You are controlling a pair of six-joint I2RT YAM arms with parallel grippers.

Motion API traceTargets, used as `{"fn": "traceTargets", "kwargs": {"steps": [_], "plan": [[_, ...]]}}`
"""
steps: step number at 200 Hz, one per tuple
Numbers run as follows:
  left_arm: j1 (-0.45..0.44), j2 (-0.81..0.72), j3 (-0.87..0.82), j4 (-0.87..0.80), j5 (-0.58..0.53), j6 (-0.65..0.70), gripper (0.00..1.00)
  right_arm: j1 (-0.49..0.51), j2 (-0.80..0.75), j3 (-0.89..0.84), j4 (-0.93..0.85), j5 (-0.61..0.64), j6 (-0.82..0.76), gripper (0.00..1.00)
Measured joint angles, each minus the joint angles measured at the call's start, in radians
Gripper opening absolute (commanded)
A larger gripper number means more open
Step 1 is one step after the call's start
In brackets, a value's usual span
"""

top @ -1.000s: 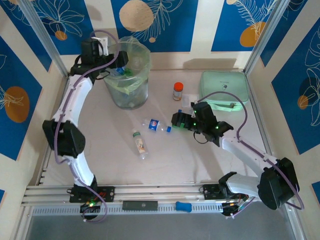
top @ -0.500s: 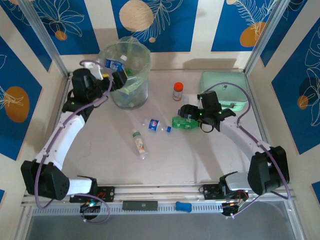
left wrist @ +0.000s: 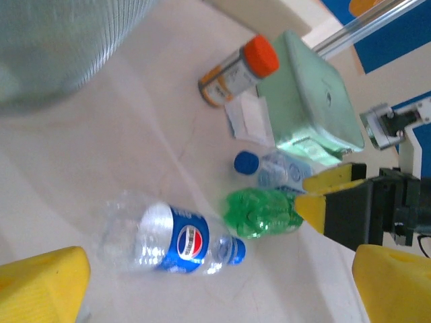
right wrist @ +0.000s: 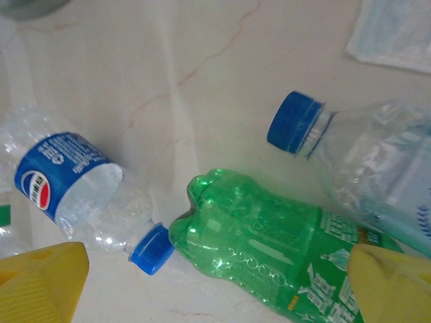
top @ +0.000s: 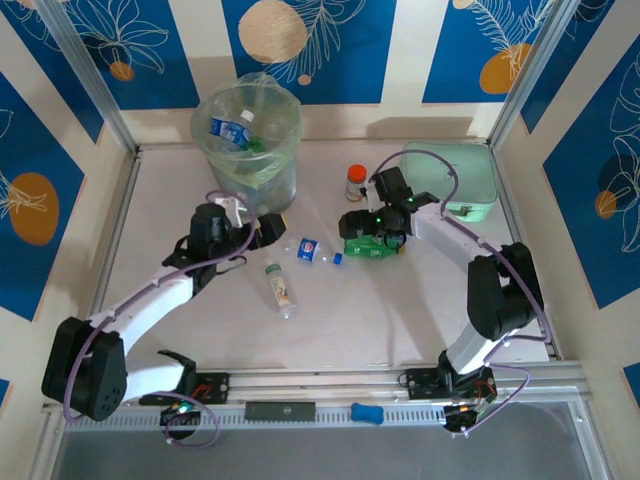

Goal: Put the plastic bottles in the bin

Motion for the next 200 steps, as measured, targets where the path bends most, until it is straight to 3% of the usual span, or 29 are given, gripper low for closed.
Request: {"fn": "traceTargets", "kwargs": {"steps": [58,200], "plan": [[-0.072,0.106,0.012,0.11,-0.009,-0.051,0.99,0.019,0.056,0.012,-0.008,0.009,-0.04,0.99],[-0.089,0.175,0.045,0.155,-0.009,-0.074,0.99,0.119,0.045,-0.037,-0.081,0.121,-0.046,0.99]]}}
